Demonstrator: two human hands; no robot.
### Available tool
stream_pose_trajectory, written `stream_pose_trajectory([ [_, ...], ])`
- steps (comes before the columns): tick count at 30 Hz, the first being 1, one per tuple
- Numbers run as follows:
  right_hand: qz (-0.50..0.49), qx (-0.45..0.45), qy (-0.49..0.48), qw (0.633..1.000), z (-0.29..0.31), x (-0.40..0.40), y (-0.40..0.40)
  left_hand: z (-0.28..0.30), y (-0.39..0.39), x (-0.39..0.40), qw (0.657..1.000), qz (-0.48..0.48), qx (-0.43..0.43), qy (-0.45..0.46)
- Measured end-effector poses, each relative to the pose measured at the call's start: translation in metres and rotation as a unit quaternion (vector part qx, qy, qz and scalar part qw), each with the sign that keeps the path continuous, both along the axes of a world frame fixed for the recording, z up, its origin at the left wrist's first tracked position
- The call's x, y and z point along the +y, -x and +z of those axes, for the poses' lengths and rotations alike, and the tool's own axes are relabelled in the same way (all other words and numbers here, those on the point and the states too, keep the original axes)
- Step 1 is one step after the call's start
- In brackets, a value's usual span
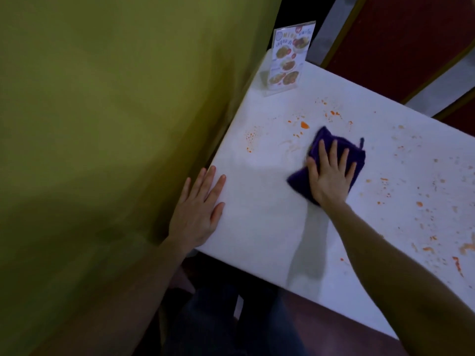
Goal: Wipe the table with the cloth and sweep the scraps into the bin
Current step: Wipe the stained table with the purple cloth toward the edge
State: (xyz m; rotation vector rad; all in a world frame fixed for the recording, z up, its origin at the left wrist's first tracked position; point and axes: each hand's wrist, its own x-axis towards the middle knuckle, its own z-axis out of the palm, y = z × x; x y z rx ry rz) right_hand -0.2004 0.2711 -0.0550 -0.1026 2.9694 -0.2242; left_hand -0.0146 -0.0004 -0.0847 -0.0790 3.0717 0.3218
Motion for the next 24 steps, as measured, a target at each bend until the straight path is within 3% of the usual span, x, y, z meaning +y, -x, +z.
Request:
stream_pose_trajectory([
  [6,0.111,0.001,0.003,0.994,-0.003,-0.107,0.044,-0.001,-0.001,0.0,1.0,0.002,0.005,-0.001],
  [9,0.214,0.007,-0.001,0.977,-0.005,-0.126,0.001,0.001,-0.001,0.0,1.0,0.0,-0.003,0.007],
  [13,0.287,-0.004,0.013,0.958,-0.005,-0.083,-0.072,0.002,0.001,0.002,1.0,0.002,-0.004,-0.002],
  [15,0.265,-0.003,0.009,0.964,-0.006,-0.045,-0.093,0.001,0.001,0.001,1.0,0.003,-0.003,-0.007],
  [19,0.118,-0.007,-0.021,0.993,-0.001,0.005,-0.065,0.0,0.001,0.002,1.0,0.007,-0.001,-0.01],
  [24,0.031,-0.012,0.003,0.999,0.002,-0.036,0.023,0.0,0.0,0.001,1.0,0.007,0.003,-0.009],
])
